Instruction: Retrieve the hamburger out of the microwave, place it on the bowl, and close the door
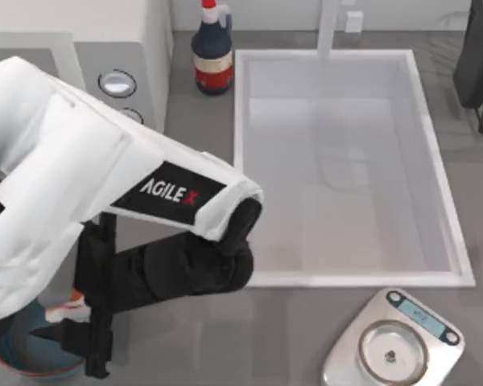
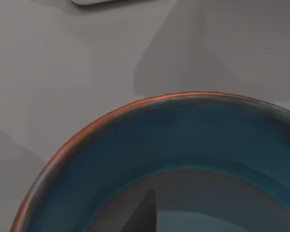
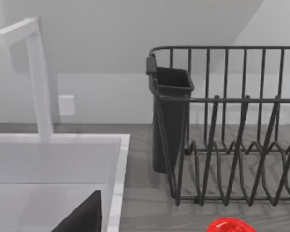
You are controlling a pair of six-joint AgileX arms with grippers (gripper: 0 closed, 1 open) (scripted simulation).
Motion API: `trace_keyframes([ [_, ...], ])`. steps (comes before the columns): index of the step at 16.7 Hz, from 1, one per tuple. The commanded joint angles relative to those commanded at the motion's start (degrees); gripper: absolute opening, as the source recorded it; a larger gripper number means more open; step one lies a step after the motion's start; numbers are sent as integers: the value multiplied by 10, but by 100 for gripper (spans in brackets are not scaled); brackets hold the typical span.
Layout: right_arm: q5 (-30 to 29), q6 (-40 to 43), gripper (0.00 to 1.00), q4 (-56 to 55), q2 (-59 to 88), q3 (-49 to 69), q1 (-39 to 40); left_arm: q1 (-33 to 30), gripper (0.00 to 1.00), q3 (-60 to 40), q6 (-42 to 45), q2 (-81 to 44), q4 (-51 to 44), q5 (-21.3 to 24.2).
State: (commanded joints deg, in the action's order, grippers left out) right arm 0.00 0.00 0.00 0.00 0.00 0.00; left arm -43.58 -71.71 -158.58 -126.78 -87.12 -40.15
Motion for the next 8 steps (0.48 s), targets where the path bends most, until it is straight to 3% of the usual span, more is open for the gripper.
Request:
trace_keyframes([
  [8, 0, 0, 100, 0, 0, 0, 0, 31, 0, 56, 28, 5, 63, -27],
])
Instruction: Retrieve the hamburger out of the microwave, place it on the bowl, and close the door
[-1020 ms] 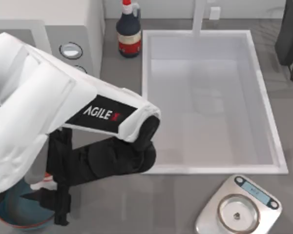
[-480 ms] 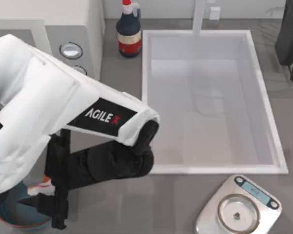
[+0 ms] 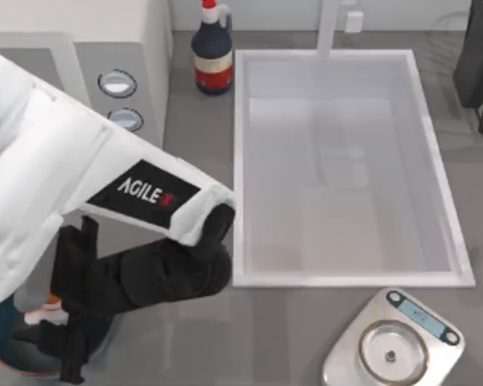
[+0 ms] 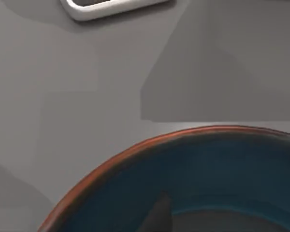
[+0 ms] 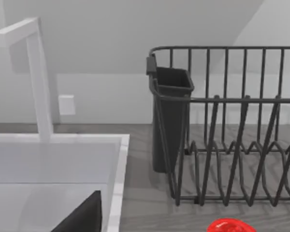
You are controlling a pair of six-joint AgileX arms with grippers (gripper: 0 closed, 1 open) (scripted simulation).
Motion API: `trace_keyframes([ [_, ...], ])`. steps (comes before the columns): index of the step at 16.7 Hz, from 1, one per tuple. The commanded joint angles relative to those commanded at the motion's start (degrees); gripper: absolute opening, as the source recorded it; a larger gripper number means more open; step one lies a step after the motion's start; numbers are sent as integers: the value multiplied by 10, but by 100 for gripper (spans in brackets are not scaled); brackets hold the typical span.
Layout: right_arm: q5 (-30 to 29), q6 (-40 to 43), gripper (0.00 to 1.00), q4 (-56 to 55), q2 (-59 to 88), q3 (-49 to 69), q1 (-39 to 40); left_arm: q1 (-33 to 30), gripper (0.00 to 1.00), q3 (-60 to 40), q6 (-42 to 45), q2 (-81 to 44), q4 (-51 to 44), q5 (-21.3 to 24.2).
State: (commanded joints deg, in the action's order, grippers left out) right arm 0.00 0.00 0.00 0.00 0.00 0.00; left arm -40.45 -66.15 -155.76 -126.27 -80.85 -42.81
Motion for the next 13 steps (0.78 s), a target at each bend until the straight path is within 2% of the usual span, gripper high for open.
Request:
trace_keyframes([
  [9, 0, 0, 100, 0, 0, 0, 0, 13, 0, 24, 10, -9, 34, -8],
  [13, 0, 0, 100, 0, 0, 0, 0, 13, 30, 24, 10, -9, 34, -8],
])
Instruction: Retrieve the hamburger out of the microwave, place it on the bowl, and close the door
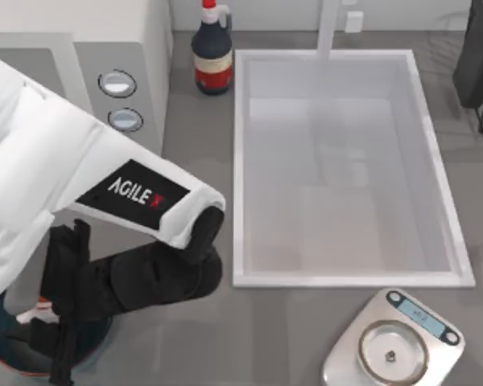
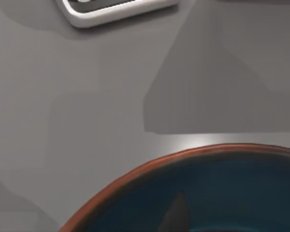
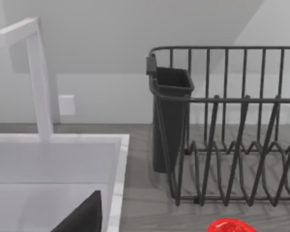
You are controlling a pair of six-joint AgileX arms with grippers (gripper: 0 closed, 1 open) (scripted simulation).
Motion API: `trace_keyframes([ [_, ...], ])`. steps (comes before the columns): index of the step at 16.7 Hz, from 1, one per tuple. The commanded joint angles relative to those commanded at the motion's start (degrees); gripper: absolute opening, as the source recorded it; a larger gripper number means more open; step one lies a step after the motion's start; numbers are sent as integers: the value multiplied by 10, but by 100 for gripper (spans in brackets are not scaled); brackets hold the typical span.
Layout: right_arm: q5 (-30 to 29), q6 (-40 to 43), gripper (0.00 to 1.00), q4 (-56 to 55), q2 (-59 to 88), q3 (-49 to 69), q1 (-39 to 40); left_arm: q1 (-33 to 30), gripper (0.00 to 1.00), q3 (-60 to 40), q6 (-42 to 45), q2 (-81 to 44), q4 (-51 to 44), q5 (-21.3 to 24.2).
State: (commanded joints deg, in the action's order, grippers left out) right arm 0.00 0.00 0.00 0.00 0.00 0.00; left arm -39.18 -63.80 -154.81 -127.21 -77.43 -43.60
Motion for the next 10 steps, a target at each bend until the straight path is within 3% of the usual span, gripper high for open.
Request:
trace_keyframes([
  [9, 0, 0, 100, 0, 0, 0, 0, 0, 98, 0, 0, 0, 0, 0],
  [10, 0, 0, 100, 0, 0, 0, 0, 0, 100, 0, 0, 0, 0, 0],
])
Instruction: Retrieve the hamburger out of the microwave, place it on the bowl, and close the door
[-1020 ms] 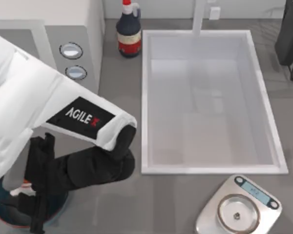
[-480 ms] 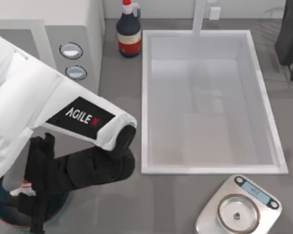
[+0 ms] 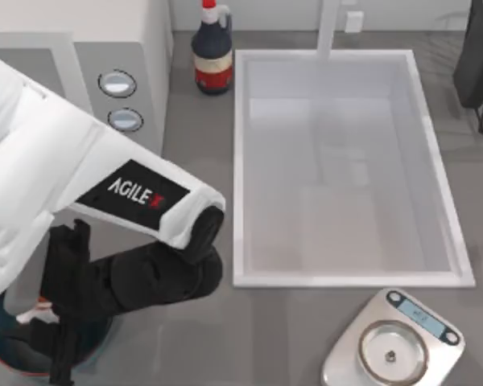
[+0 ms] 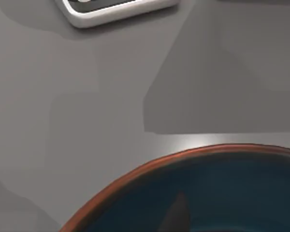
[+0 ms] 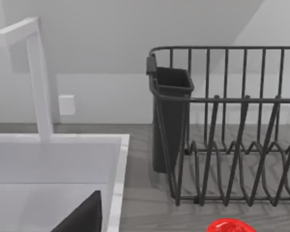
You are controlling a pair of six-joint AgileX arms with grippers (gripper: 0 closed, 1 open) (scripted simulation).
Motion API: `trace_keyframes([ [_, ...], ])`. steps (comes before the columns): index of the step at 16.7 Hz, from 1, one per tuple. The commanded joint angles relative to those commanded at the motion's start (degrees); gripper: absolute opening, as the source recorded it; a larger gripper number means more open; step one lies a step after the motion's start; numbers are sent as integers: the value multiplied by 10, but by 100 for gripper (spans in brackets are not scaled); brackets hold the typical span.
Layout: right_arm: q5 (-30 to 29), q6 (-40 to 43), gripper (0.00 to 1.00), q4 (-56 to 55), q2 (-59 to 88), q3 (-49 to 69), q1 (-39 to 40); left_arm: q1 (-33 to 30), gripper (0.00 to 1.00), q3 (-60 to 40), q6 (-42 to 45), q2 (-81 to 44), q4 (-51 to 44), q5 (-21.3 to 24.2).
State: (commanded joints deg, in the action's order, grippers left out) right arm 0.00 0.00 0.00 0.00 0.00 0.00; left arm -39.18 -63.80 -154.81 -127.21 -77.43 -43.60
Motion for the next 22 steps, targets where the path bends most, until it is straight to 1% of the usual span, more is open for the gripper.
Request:
trace_keyframes([
  [7, 0, 0, 100, 0, 0, 0, 0, 0, 100, 0, 0, 0, 0, 0],
  [8, 0, 0, 100, 0, 0, 0, 0, -7, 100, -4, 18, 29, -32, 6],
  [9, 0, 0, 100, 0, 0, 0, 0, -7, 100, -4, 18, 29, -32, 6],
  [11, 0, 0, 100, 0, 0, 0, 0, -1, 100, 4, 35, 42, -16, 9],
  [13, 0, 0, 100, 0, 0, 0, 0, 12, 100, 24, 75, 74, 21, 17],
  [15, 0, 0, 100, 0, 0, 0, 0, 32, 100, 54, 139, 125, 76, 31],
  [17, 0, 0, 100, 0, 0, 0, 0, 58, 100, 94, 228, 194, 146, 50],
  [19, 0, 0, 100, 0, 0, 0, 0, 88, 100, 141, 339, 278, 223, 74],
  [22, 0, 0, 100, 0, 0, 0, 0, 138, 100, 220, 540, 426, 344, 118],
])
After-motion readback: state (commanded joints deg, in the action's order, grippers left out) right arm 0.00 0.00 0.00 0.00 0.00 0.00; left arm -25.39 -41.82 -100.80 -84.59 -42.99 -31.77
